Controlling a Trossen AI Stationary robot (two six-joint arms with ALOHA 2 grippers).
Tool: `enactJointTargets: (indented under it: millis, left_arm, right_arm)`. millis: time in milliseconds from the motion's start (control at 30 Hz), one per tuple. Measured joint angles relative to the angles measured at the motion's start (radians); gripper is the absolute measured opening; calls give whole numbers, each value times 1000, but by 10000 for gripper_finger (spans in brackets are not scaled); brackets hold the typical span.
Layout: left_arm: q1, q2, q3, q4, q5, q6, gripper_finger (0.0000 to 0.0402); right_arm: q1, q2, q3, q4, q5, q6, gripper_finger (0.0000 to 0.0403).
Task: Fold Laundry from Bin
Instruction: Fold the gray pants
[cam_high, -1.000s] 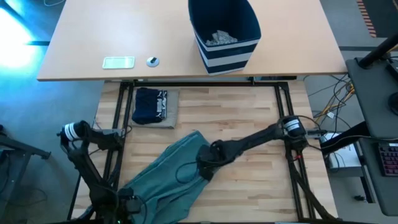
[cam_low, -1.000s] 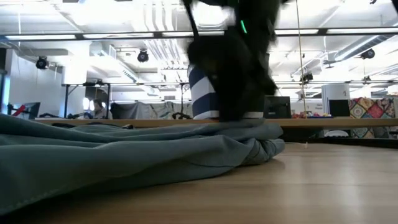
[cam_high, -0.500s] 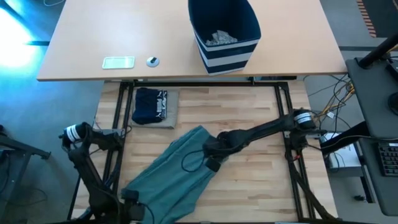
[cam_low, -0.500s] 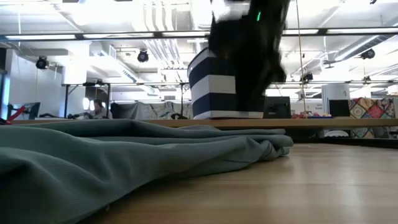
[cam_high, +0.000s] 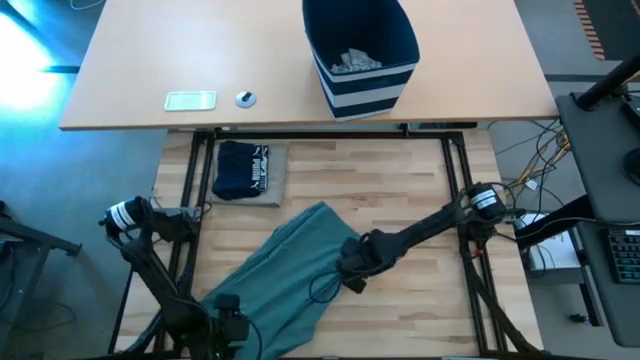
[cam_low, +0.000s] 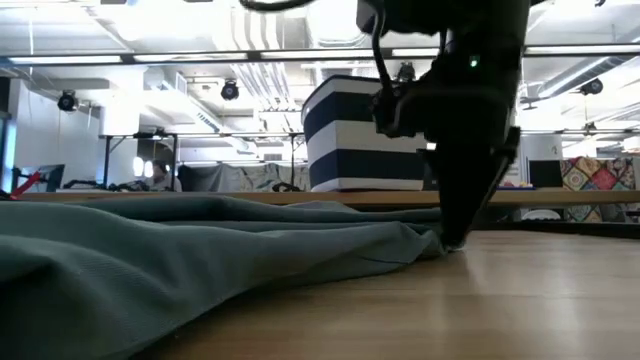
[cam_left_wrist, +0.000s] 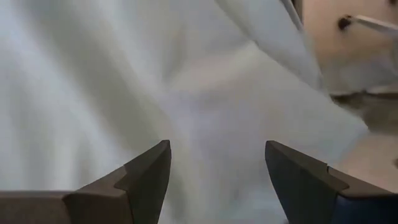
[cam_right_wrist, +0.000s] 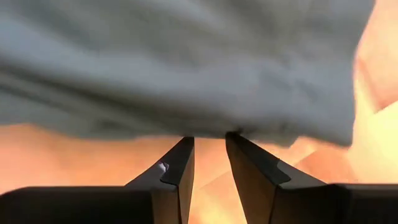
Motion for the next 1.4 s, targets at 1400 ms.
enactJointTargets:
  millis: [1400]
  left_arm:
    - [-8,58,4,-80,89,-186,245]
  right_arm:
    - [-421,-116,44,-6,-185,-527,60]
